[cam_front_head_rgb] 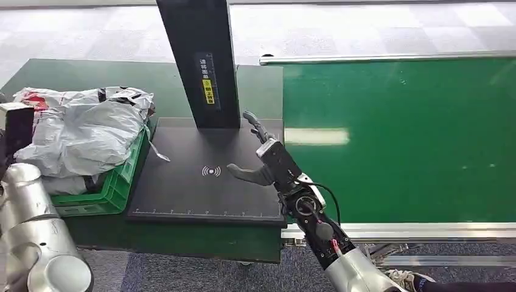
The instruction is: Moved the parcel from conveyor to table for the left to box.
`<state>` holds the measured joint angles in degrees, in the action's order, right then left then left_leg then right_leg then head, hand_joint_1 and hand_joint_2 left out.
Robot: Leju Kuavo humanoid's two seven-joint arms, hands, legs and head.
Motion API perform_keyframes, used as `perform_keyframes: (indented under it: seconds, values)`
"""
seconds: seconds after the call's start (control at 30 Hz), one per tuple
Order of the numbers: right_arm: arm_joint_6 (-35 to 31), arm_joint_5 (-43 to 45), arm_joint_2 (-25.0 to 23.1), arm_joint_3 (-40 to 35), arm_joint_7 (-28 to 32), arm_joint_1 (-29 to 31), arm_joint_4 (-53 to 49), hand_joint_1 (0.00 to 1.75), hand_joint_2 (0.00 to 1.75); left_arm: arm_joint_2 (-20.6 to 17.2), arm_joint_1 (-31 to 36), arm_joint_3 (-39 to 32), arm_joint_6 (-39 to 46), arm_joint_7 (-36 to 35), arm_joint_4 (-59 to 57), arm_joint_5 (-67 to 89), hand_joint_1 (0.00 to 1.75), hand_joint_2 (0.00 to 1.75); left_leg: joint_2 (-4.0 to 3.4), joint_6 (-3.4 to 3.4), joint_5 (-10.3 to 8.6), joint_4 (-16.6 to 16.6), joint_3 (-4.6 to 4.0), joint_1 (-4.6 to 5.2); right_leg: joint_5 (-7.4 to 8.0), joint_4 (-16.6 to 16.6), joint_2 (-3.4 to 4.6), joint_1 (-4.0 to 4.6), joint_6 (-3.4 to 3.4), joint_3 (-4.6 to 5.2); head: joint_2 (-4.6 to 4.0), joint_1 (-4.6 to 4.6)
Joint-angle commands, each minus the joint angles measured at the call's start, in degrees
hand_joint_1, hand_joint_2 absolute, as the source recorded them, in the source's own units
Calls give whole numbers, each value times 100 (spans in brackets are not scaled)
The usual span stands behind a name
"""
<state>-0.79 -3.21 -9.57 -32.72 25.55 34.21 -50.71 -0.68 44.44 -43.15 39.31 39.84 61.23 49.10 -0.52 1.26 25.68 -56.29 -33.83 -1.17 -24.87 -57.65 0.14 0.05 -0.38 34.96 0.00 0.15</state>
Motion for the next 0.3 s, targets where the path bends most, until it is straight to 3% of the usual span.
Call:
perform_keyframes:
  seconds: [0.03,0.3]
  values:
    - [-203,111,295,196,82,68,84,0,175,332,-43,2303,-1582,-115,-1400,-3631,0,175,47,-10,-8,4,2,7,-7,3,-45,-7,7,-17,-2,-2]
    - [-379,51,340,770,118,-11,104,0,175,291,-1579,4385,-2391,-606,214,-5232,0,175,25,-12,1,18,21,15,-7,17,-30,-17,10,-37,-2,-2]
